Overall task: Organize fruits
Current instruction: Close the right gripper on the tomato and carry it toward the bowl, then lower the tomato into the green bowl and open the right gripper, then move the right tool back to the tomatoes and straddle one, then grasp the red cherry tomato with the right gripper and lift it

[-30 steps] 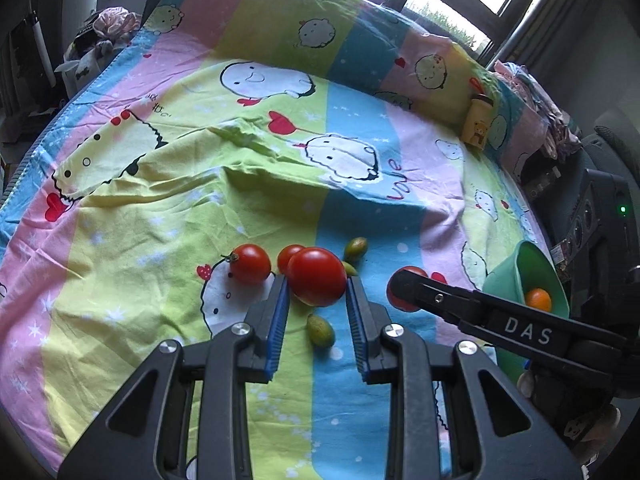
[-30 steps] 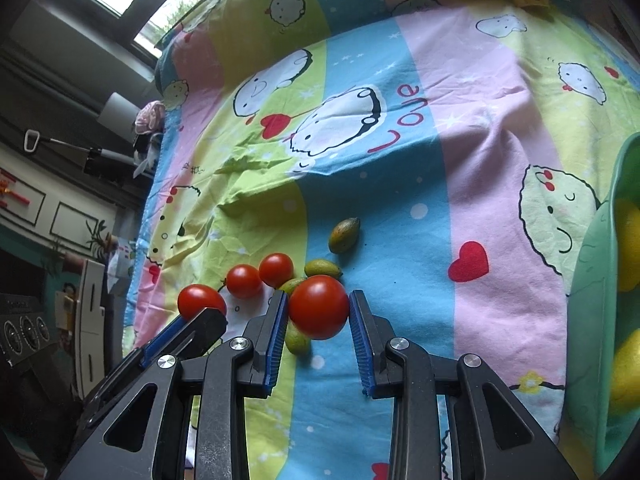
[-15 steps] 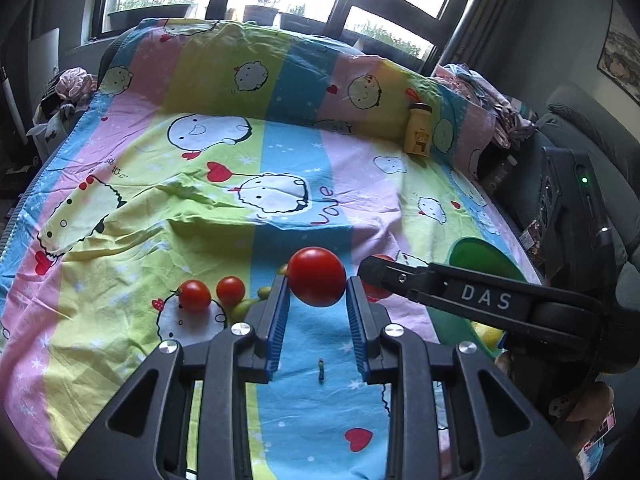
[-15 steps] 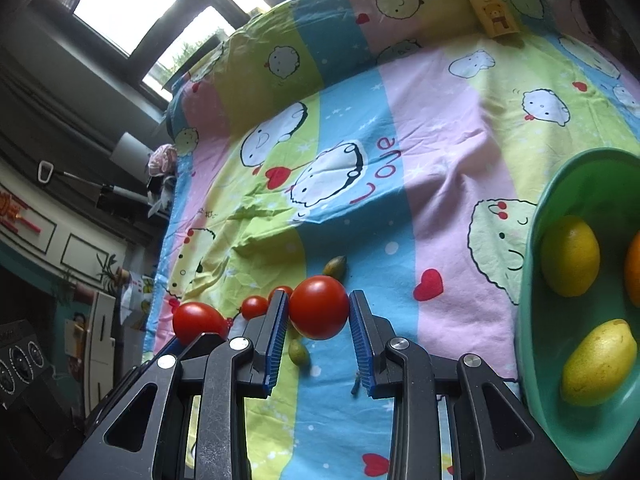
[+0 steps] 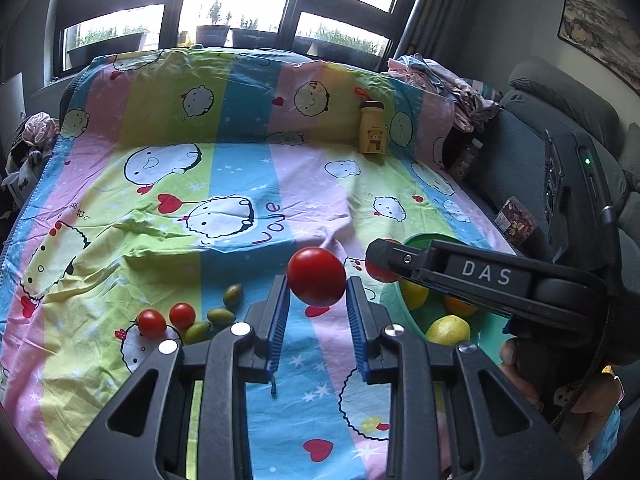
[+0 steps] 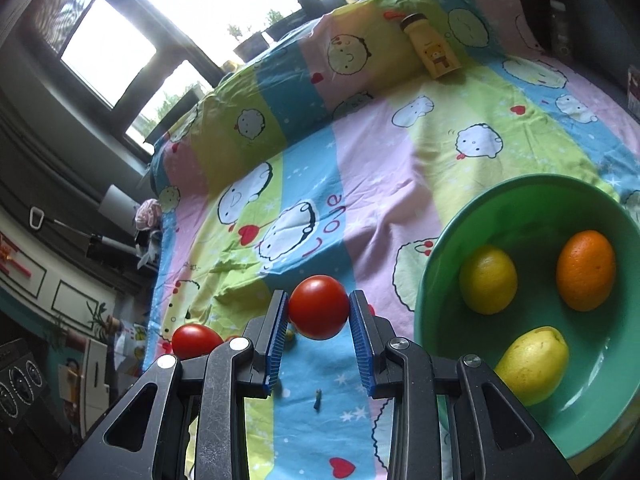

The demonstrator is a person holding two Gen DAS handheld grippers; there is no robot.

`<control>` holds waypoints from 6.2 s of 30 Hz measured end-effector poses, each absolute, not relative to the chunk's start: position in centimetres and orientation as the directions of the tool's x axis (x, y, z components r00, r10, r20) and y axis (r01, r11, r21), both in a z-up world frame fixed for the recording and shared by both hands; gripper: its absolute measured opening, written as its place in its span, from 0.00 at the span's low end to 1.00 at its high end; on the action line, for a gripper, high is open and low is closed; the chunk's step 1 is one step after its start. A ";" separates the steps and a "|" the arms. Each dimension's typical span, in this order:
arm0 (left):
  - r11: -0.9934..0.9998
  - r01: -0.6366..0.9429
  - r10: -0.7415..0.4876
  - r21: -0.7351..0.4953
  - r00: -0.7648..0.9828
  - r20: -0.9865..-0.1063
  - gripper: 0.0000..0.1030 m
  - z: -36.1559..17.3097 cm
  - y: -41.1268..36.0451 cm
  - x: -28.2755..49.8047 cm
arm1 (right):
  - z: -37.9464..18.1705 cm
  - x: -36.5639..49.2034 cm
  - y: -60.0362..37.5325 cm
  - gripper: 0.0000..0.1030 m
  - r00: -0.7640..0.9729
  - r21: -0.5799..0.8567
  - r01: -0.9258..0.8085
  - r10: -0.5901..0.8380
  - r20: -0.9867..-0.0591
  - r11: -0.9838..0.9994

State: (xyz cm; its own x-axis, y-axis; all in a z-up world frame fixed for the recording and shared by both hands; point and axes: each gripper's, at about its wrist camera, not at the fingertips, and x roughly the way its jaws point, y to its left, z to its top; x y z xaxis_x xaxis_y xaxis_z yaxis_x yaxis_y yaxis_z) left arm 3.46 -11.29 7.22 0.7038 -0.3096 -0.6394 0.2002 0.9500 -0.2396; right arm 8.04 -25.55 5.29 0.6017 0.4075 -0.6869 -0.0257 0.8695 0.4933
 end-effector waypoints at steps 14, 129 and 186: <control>0.922 0.363 -0.354 -0.135 0.648 -0.674 0.28 8.0 -17.7 5.8 | 6.4 6.5 -31.7 0.32 0.697 0.526 0.104 0.315 -0.644 0.844; 0.891 -0.369 -0.062 -0.266 0.481 -0.875 0.45 -0.9 4.3 7.3 | -5.1 15.7 -9.3 0.37 0.190 0.492 -0.196 0.525 -0.830 0.848; 0.886 -0.318 -0.135 -0.338 0.521 -0.843 0.30 -1.9 0.2 9.6 | 0.4 12.8 -17.3 0.29 0.472 0.508 -0.100 0.490 -0.733 0.855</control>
State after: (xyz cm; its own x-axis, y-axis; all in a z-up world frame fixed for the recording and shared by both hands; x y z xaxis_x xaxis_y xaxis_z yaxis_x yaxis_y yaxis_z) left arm 9.60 0.24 -1.94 0.5207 -0.1347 -0.8431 -0.3177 0.8860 -0.3377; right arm 12.77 -17.28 0.37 0.4717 0.4904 -0.7328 -0.1003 0.8555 0.5080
